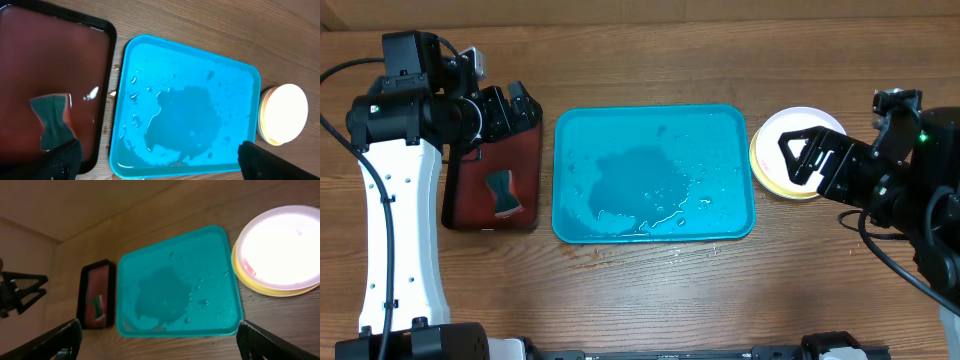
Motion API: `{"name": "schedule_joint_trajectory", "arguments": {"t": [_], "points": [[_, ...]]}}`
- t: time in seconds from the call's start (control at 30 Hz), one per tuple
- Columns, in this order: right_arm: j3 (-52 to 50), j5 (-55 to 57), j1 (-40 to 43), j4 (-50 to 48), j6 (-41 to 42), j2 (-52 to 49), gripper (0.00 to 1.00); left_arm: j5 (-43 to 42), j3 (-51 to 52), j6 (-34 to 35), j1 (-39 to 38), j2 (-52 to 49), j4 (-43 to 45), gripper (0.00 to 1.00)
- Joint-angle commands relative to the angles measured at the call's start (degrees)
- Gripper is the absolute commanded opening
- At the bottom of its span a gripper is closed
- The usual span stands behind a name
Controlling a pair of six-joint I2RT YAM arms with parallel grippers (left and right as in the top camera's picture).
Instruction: Clean dirty plates on tray and stack at the side
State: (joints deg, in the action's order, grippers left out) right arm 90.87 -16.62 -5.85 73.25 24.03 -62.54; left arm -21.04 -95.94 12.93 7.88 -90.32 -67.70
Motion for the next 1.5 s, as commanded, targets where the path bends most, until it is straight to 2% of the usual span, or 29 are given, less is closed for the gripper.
{"name": "schedule_joint_trajectory", "arguments": {"t": [0.0,0.27,0.33,0.43,0.5,0.7,0.8,0.97,1.13,1.47], "points": [[1.0,-1.4,-0.3,1.9,1.1,-0.4,1.0,0.7,-0.2,-0.1,-0.4,-0.5,0.2,1.0],[1.0,-1.6,-0.9,7.9,1.5,-0.4,1.0,0.7,-0.2,-0.1,-0.4,-0.5,0.2,1.0],[0.3,2.2,-0.9,6.8,1.5,0.7,1.0,0.7,-0.2,-0.1,-0.4,-0.5,0.2,1.0],[-3.8,7.6,-0.9,0.1,1.4,4.7,1.0,0.7,-0.2,-0.1,-0.4,-0.5,0.2,1.0],[-9.1,11.2,-0.9,-7.0,1.0,8.5,1.0,0.7,-0.2,-0.1,-0.4,-0.5,0.2,1.0],[-33.1,21.6,-0.8,-32.1,1.0,23.6,1.0,0.7,-0.2,-0.1,-0.4,-0.5,0.2,1.0],[-46.9,23.1,-0.8,-45.9,1.0,31.9,1.0,0.7,-0.2,-0.1,-0.4,-0.5,0.2,1.0],[-64.7,23.1,-0.7,-62.2,1.1,41.9,1.0,0.7,-0.2,-0.1,-0.4,-0.5,0.2,1.0],[-76.7,23.1,-0.7,-68.0,1.0,49.6,1.0,0.7,-0.2,-0.1,-0.4,-0.5,0.2,1.0],[-90.2,23.0,-0.7,-69.0,-0.5,62.1,1.0,0.7,-0.2,-0.1,-0.4,-0.5,0.2,1.0]]}}
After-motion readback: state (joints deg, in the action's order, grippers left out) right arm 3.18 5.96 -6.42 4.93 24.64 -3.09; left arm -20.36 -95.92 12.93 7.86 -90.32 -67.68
